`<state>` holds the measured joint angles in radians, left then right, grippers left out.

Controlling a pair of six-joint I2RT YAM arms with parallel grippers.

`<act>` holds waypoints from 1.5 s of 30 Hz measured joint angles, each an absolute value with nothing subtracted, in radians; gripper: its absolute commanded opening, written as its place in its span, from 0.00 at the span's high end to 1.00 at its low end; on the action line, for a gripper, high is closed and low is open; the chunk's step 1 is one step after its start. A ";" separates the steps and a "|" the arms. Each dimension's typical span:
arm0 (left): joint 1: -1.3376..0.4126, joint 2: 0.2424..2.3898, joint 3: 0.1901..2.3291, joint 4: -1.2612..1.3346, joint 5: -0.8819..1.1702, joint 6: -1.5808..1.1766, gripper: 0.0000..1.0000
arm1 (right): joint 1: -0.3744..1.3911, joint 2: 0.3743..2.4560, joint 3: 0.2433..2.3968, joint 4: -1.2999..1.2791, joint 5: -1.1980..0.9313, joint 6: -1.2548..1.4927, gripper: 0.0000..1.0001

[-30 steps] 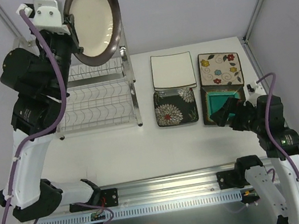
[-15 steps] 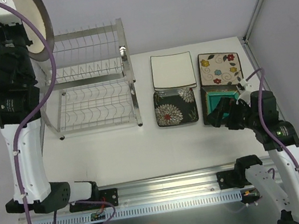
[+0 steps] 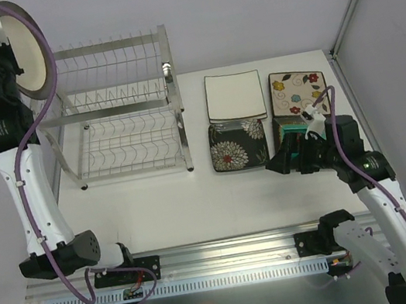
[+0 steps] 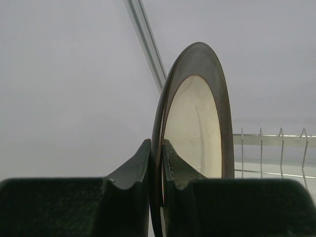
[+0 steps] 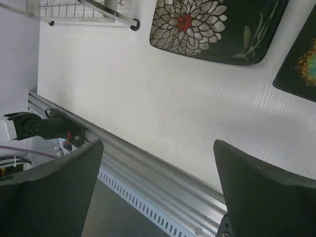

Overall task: Load the plates into the dish rack
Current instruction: Insert the plate into the dish rack

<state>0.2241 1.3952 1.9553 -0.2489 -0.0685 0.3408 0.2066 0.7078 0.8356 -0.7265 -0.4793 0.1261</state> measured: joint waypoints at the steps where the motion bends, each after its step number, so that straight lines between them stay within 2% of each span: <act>1: 0.226 1.400 1.951 -0.249 -0.051 0.346 1.00 | 0.209 0.713 0.836 -0.725 -0.485 0.126 0.00; 26: 0.270 1.449 1.918 -0.229 0.102 0.480 1.00 | 0.221 0.770 0.836 -0.677 -0.525 0.118 0.01; 45: 0.270 1.415 1.887 -0.207 0.076 0.490 1.00 | 0.226 0.768 0.836 -0.677 -0.530 0.115 0.00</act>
<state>0.2695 1.4147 1.8874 -0.2070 0.0765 0.4904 0.2264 0.7677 0.8356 -0.6765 -0.5304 0.1146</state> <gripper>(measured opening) 0.094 0.993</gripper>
